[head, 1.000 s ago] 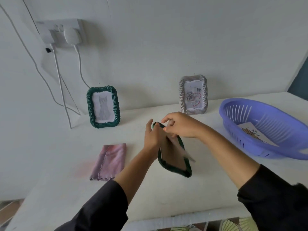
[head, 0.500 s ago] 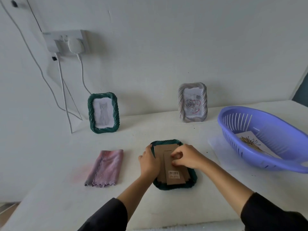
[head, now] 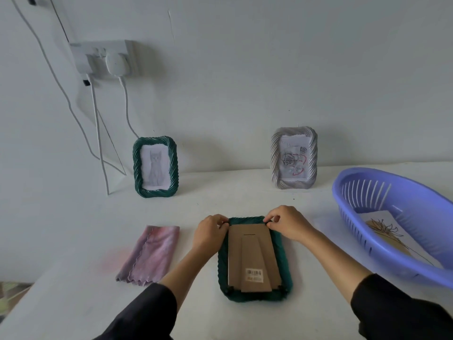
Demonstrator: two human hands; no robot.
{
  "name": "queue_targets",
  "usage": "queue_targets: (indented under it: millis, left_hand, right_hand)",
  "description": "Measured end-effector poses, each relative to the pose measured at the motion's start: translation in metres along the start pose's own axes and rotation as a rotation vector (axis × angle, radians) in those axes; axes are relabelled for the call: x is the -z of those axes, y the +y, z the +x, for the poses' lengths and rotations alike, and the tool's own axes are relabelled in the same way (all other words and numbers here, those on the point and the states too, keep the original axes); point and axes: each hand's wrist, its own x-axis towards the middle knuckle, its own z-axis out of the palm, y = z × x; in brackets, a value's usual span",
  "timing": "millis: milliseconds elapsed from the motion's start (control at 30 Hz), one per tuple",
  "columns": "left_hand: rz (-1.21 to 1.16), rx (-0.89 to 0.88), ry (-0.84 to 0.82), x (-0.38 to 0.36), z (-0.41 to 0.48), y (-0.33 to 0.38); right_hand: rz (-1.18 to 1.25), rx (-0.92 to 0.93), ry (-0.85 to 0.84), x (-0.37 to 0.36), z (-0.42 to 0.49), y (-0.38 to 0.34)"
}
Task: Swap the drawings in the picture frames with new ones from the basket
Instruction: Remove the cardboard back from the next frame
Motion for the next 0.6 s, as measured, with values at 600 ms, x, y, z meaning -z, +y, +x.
queue_targets:
  millis: [600]
  left_hand:
    - [0.278, -0.182, -0.134, 0.011, 0.038, -0.002]
  right_hand:
    - [-0.135, 0.144, -0.030, -0.004, 0.030, 0.000]
